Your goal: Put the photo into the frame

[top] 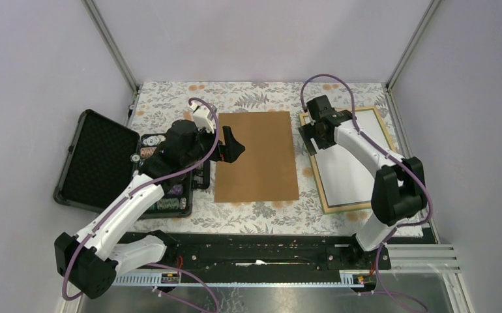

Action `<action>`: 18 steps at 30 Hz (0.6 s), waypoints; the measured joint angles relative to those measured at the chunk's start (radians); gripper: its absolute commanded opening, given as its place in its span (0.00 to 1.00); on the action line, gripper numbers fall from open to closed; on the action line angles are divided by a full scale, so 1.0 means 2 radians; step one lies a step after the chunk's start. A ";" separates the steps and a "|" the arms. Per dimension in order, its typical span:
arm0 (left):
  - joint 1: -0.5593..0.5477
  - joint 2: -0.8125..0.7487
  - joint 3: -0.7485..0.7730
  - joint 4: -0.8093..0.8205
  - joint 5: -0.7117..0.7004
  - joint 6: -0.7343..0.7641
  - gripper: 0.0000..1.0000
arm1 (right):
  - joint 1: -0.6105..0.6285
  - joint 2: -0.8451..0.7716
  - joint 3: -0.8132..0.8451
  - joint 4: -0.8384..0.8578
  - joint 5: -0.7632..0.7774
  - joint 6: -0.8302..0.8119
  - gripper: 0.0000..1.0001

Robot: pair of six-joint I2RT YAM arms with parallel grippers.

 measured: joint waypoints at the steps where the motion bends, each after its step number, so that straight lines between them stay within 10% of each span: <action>1: 0.003 0.004 -0.002 0.001 0.001 -0.001 0.99 | 0.000 -0.011 0.000 0.000 -0.012 0.004 1.00; 18: 0.005 0.050 -0.004 -0.010 -0.060 0.013 0.99 | 0.017 -0.207 -0.210 0.171 -0.302 0.194 1.00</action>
